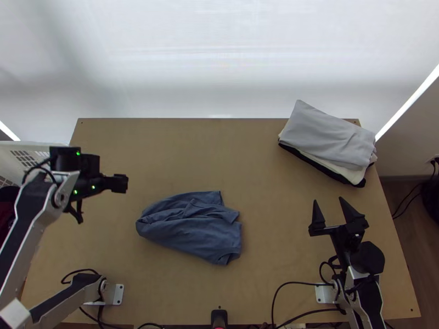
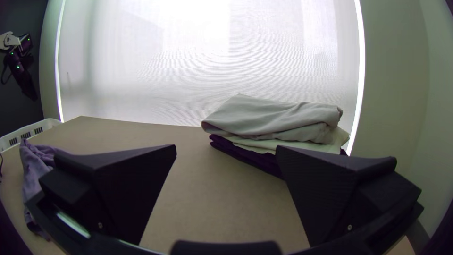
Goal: Fold the t-shirt
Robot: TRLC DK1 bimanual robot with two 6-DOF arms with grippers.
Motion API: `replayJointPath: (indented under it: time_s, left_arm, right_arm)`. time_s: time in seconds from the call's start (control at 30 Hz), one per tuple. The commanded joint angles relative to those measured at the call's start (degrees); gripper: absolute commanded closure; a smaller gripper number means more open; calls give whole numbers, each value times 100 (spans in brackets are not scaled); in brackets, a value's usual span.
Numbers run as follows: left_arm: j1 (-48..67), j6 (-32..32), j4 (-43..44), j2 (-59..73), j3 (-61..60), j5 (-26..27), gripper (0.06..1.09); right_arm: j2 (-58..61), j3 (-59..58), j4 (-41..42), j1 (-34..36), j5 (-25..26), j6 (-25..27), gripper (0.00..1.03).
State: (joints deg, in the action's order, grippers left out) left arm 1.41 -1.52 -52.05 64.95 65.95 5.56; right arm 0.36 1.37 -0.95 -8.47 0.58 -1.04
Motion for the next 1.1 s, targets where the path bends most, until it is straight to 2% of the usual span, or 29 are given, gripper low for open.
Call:
replayJointPath:
  time_s: [0.0,0.17,0.23,0.67,0.7,0.83,1.07]
  left_arm:
    - [-203,-156,-473,211,524,41,11]
    - [-326,-349,-1070,378,937,33,12]
    - [-484,-402,-1220,457,1078,50,12]
    - [-668,-841,-1395,624,1078,103,12]
    - [-651,-850,-1378,651,1069,103,11]
    - [-642,-841,-1299,800,1060,103,11]
    - [-536,-806,-1000,1011,1069,147,11]
  right_arm:
    - [-45,-84,16,3,30,42,4]
    - [-45,-84,16,3,30,42,4]
    - [-45,-84,16,-85,12,-239,4]
    - [-45,-84,-2,-1737,39,-424,4]
    - [-45,-84,-10,-1772,48,-634,4]
    - [-45,-84,-19,-1772,48,-758,4]
    - [-27,39,-10,-1605,48,-687,4]
